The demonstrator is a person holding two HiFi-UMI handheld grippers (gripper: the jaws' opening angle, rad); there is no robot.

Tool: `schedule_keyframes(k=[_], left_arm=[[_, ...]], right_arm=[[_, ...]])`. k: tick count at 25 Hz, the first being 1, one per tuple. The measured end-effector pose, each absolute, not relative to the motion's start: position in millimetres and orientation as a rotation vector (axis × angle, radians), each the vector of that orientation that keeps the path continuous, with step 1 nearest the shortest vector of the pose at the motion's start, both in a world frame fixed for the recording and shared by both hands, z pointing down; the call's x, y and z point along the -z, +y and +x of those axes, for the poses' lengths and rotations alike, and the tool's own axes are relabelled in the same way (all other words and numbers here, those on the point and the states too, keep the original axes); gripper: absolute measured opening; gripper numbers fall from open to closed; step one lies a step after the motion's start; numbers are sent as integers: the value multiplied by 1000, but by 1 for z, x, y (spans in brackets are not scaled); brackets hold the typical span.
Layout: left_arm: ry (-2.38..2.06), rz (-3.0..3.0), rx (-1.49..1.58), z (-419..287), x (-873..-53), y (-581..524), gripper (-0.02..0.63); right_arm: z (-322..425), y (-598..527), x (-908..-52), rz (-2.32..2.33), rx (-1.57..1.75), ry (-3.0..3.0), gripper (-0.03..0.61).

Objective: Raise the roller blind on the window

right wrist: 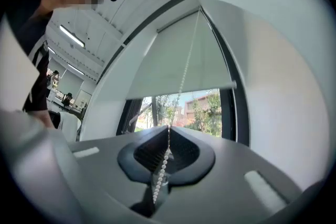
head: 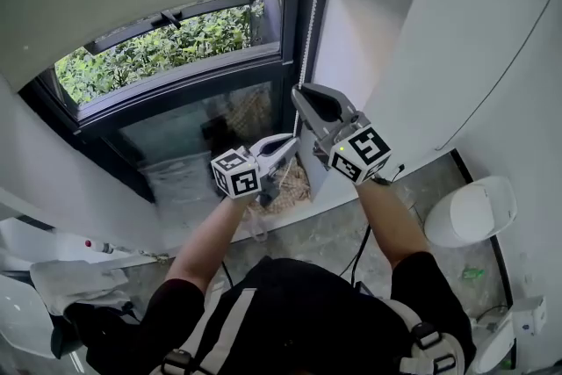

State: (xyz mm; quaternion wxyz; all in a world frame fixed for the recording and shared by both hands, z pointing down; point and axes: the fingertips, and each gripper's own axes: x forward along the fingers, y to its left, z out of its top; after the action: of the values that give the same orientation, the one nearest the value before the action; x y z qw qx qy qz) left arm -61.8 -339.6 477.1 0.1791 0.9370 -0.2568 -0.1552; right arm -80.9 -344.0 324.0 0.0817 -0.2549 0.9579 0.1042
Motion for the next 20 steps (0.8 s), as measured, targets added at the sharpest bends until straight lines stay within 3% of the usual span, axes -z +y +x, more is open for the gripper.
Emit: schedule_keyframes(k=[5, 8, 10, 11, 16, 20], left_arm=[[-704, 2466, 44, -48, -615, -310, 17], [-697, 2471, -50, -53, -641, -296, 36], [-688, 2504, -24, -58, -629, -298, 135], [-688, 2526, 7, -62, -616, -302, 150], [-726, 2680, 250, -82, -512, -330, 155], [-688, 2919, 157, -74, -444, -334, 155]], right_arm=[[-78, -336, -465, -787, -14, 3094, 9], [-71, -330, -493, -793, 72, 3124, 9], [-69, -329, -492, -790, 70, 3132, 9], [-68, -330, -492, -787, 67, 3135, 8], [-67, -331, -491, -778, 126, 3092, 8], [-61, -335, -488, -797, 133, 3060, 8]])
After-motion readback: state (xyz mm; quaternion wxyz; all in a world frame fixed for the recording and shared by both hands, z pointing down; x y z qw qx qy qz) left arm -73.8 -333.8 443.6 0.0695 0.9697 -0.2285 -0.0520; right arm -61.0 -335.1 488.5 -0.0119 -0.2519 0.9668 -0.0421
